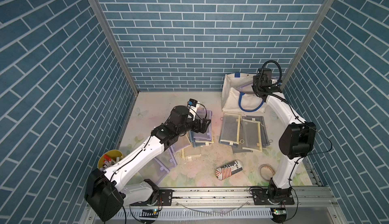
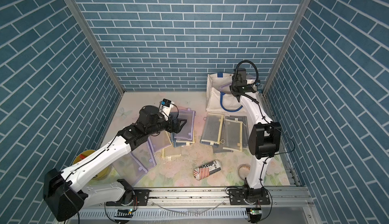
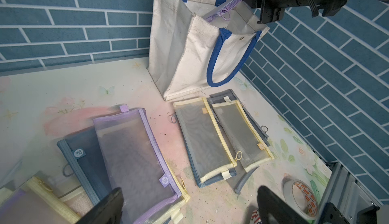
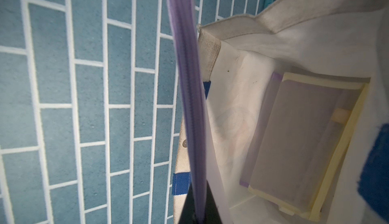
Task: Put the pencil pouch into the canvas bag
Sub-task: Place the pencil pouch in the canvas bag, then pick up the pencil pouch.
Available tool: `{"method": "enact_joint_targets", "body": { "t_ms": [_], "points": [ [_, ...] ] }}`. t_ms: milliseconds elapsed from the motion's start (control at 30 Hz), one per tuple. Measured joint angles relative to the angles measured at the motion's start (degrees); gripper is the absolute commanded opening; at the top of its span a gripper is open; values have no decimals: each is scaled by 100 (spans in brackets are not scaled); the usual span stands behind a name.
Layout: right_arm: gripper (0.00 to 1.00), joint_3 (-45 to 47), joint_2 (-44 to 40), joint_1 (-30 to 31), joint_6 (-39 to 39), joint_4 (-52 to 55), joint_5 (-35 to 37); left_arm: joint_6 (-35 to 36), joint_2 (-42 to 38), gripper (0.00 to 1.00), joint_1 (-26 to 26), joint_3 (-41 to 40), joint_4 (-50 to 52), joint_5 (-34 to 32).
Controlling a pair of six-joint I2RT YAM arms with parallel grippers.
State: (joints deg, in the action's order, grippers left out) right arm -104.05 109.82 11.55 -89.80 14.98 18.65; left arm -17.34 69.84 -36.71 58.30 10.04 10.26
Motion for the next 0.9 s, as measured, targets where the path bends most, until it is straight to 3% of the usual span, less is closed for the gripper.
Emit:
{"method": "enact_joint_targets", "body": {
  "t_ms": [267, 533, 667, 800, 900],
  "points": [
    [46, 57, 35, -11, -149, 0, -96, 2, 2, 99, -2, 39, 0, -85],
    [68, 92, 33, -22, -94, 4, -348, 0, 2, 99, -2, 72, 0, -129],
    [79, -68, 33, -22, 306, 205, -667, -92, 28, 99, 7, 72, 2, -173],
    [96, -129, -105, -22, 756, 422, -966, -247, 81, 99, 39, 57, 39, -186],
    [99, -129, -323, -22, 1130, 584, -1182, -334, 66, 99, 57, -24, 28, -186]
  ]
}}
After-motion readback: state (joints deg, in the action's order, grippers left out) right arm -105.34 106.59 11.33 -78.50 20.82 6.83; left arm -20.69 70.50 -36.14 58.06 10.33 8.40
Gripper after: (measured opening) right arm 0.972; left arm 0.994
